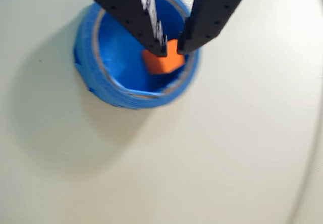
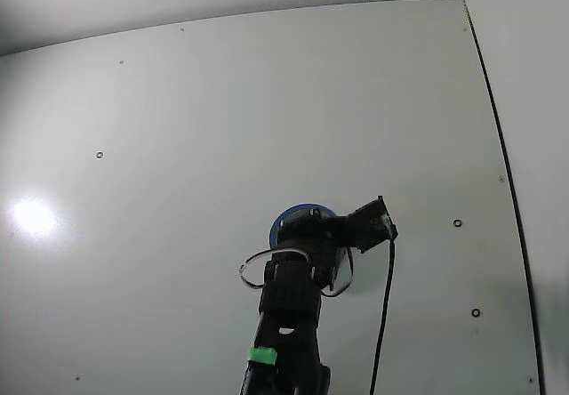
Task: Grasp a block and put it in the bin.
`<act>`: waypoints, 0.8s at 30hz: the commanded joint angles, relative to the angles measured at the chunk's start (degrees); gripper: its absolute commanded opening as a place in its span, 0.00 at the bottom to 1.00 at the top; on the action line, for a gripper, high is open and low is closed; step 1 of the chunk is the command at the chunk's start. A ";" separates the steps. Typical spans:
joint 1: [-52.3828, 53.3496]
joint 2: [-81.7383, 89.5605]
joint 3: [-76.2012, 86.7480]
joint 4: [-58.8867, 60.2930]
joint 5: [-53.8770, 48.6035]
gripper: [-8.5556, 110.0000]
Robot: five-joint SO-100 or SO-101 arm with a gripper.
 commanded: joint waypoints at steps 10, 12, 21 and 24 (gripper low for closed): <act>-0.62 50.71 12.39 -0.26 0.18 0.07; -1.32 48.78 15.21 -1.05 0.18 0.07; -16.26 42.63 28.56 -0.26 -0.70 0.07; -19.25 41.66 32.34 -0.26 0.09 0.07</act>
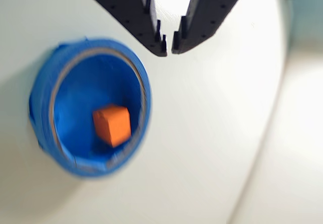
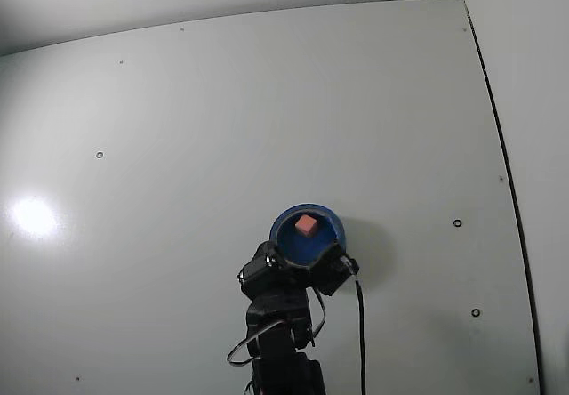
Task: Grasp a block and put it in the bin.
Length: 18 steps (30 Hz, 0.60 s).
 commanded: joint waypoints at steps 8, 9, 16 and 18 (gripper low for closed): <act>-4.75 -4.31 1.58 3.52 0.44 0.07; -4.75 -5.10 1.58 4.66 1.14 0.07; -3.34 -5.19 1.58 7.21 11.69 0.07; -1.93 -4.39 1.58 7.21 13.62 0.07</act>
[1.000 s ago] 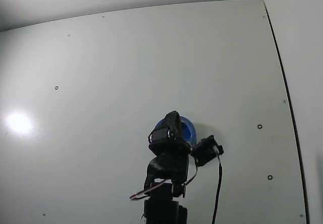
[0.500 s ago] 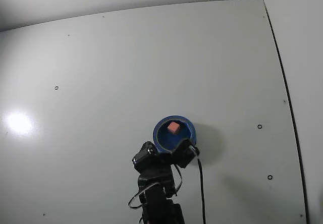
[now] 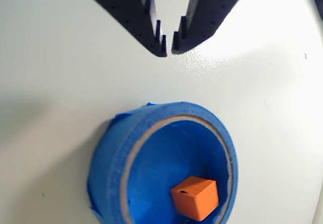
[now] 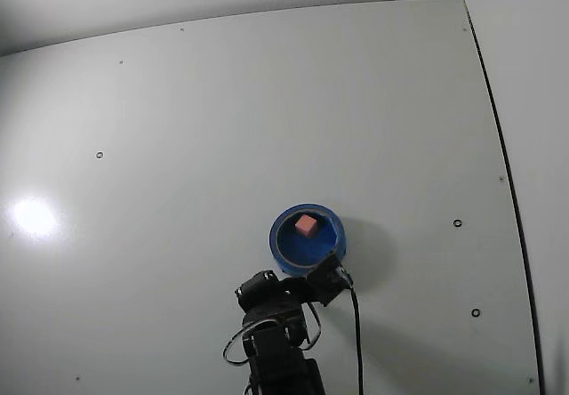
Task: Grasp a block and put it in the bin.
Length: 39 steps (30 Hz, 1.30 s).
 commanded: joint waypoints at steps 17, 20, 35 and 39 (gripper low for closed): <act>6.33 2.20 0.18 0.26 4.04 0.07; 6.33 2.20 0.18 0.26 4.04 0.07; 6.94 2.11 0.44 0.18 4.39 0.07; 6.94 2.11 0.62 0.18 4.39 0.07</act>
